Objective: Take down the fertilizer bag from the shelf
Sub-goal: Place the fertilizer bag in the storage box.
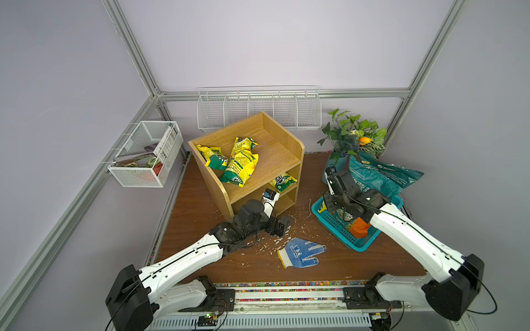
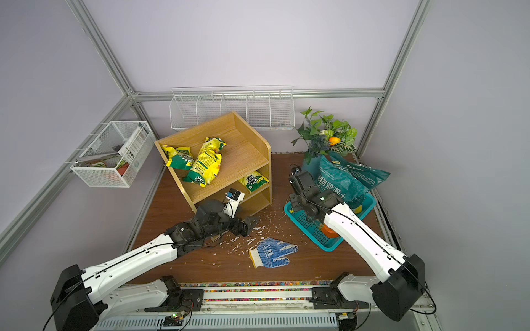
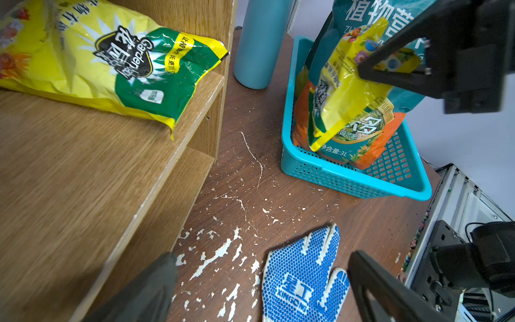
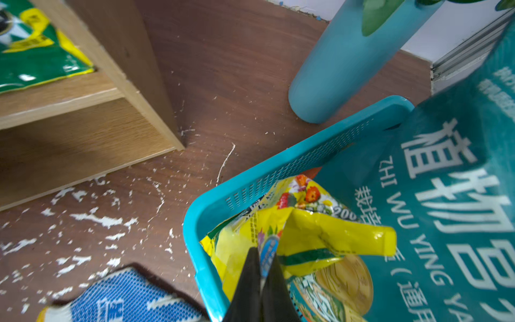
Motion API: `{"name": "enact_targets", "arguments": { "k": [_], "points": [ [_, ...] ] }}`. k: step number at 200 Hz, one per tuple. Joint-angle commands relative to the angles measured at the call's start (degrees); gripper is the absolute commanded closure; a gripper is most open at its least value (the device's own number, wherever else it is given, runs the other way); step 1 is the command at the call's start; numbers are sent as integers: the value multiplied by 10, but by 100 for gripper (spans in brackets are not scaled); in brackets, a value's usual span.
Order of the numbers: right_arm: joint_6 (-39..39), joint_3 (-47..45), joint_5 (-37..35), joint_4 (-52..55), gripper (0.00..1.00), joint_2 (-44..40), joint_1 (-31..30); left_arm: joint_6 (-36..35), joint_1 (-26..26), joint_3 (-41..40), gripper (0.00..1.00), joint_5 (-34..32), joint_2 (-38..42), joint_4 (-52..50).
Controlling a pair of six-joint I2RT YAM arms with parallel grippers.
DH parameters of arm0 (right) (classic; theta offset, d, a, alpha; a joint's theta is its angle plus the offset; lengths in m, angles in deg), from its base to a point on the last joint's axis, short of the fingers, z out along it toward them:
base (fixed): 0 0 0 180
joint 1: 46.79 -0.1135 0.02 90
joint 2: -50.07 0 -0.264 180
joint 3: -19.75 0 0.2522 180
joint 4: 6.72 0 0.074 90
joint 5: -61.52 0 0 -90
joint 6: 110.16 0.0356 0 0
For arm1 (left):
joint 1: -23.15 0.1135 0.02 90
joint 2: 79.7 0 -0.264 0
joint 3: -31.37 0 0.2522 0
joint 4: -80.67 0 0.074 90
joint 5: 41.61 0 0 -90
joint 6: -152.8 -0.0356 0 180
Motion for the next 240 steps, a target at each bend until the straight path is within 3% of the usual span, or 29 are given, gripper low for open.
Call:
{"name": "enact_targets", "arguments": {
  "k": [1,70,116,133,156,175,205,240],
  "points": [
    [-5,-11,-28,-43,100,32,4,1,-2,3,0,-2,6,-1],
    [22,-37,-17,-42,100,131,4,0,-2,-1,0,-7,13,-2],
    [54,-50,62,-35,100,159,15,2,-2,-2,0,-8,21,-4],
    [57,-39,68,-26,85,150,15,2,-2,-1,0,-9,25,-7],
    [54,-13,72,-26,59,111,15,0,-2,0,0,-14,30,-8],
    [51,20,70,-21,45,69,15,-1,-2,1,0,-18,33,-10],
    [33,82,101,-22,38,5,16,2,-2,-4,0,-18,38,-11],
    [45,181,167,4,37,-25,5,3,-2,-12,0,-16,43,-17]
  ]
}}
